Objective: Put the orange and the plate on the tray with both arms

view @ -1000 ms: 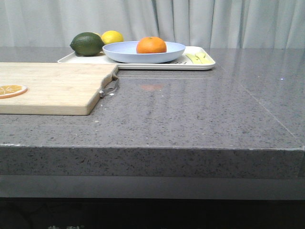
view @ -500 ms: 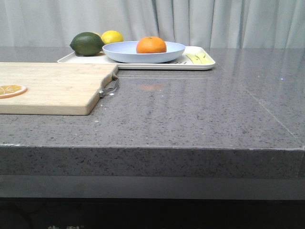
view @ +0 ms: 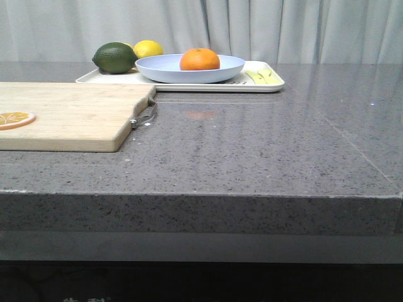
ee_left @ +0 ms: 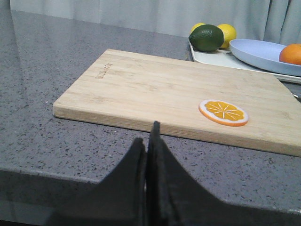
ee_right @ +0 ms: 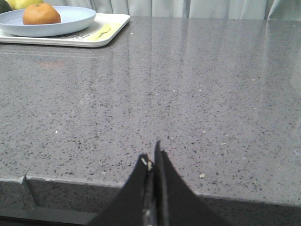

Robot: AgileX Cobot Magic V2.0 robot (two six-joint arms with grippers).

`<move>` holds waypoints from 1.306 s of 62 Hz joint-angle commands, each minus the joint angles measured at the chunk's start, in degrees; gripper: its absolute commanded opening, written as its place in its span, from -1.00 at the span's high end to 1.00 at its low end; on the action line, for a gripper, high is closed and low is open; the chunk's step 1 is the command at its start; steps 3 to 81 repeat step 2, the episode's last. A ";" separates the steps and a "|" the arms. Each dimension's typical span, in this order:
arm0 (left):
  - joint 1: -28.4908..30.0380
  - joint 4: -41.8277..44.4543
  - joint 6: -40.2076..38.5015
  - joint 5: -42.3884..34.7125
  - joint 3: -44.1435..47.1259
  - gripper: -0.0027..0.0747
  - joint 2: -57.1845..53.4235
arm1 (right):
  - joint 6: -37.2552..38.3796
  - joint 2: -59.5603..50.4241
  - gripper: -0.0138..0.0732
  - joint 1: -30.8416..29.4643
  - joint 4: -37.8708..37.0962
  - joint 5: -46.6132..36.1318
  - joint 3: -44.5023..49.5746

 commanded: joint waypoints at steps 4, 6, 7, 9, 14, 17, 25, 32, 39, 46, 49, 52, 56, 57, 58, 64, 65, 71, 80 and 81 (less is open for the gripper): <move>0.16 -0.34 -0.41 -4.88 0.31 0.98 -1.18 | -0.57 -1.38 0.94 -0.15 0.20 -4.59 -0.23; 0.16 -0.34 -0.41 -4.88 0.31 0.98 -1.18 | -0.57 -1.38 0.94 -0.15 0.20 -4.59 -0.23; 0.16 -0.34 -0.41 -4.88 0.31 0.98 -1.18 | -0.57 -1.38 0.94 -0.15 0.20 -4.59 -0.23; 0.16 -0.34 -0.41 -4.88 0.31 0.98 -1.18 | -0.57 -1.38 0.94 -0.15 0.20 -4.59 -0.23; 0.16 -0.34 -0.41 -4.88 0.31 0.98 -1.18 | -0.57 -1.38 0.94 -0.15 0.20 -4.59 -0.23; 0.16 -0.34 -0.41 -4.88 0.31 0.98 -1.18 | -0.57 -1.38 0.94 -0.15 0.20 -4.59 -0.23; 0.16 -0.34 -0.41 -4.88 0.31 0.98 -1.18 | -0.57 -1.38 0.94 -0.15 0.20 -4.59 -0.23; 0.16 -0.34 -0.41 -4.88 0.31 0.98 -1.18 | -0.57 -1.38 0.94 -0.15 0.20 -4.59 -0.23; 0.16 -0.34 -0.41 -4.88 0.31 0.98 -1.18 | -0.57 -1.38 0.94 -0.15 0.20 -4.59 -0.23; 0.16 -0.34 -0.41 -4.88 0.31 0.98 -1.18 | -0.57 -1.38 0.94 -0.15 0.20 -4.59 -0.23; 0.16 -0.34 -0.41 -4.88 0.31 0.98 -1.18 | -0.57 -1.38 0.94 -0.15 0.20 -4.59 -0.23; 0.16 -0.34 -0.41 -4.88 0.31 0.98 -1.18 | -0.57 -1.38 0.94 -0.15 0.20 -4.59 -0.23; 0.16 -0.34 -0.41 -4.88 0.31 0.98 -1.18 | -0.57 -1.38 0.94 -0.15 0.20 -4.59 -0.23; 0.16 -0.34 -0.41 -4.88 0.31 0.98 -1.18 | -0.57 -1.38 0.94 -0.15 0.20 -4.59 -0.23; 0.16 -0.34 -0.41 -4.88 0.31 0.98 -1.18 | -0.57 -1.38 0.94 -0.15 0.20 -4.59 -0.23; 0.16 -0.34 -0.41 -4.88 0.31 0.98 -1.18 | -0.57 -1.38 0.94 -0.15 0.20 -4.59 -0.23; 0.16 -0.34 -0.41 -4.88 0.31 0.98 -1.18 | -0.57 -1.38 0.94 -0.15 0.20 -4.59 -0.23; 0.16 -0.34 -0.41 -4.88 0.31 0.98 -1.18 | -0.57 -1.38 0.94 -0.15 0.20 -4.59 -0.23; 0.16 -0.34 -0.41 -4.88 0.31 0.98 -1.18 | -0.57 -1.38 0.94 -0.15 0.20 -4.59 -0.23; 0.16 -0.34 -0.41 -4.88 0.31 0.98 -1.18 | -0.57 -1.38 0.94 -0.15 0.20 -4.59 -0.23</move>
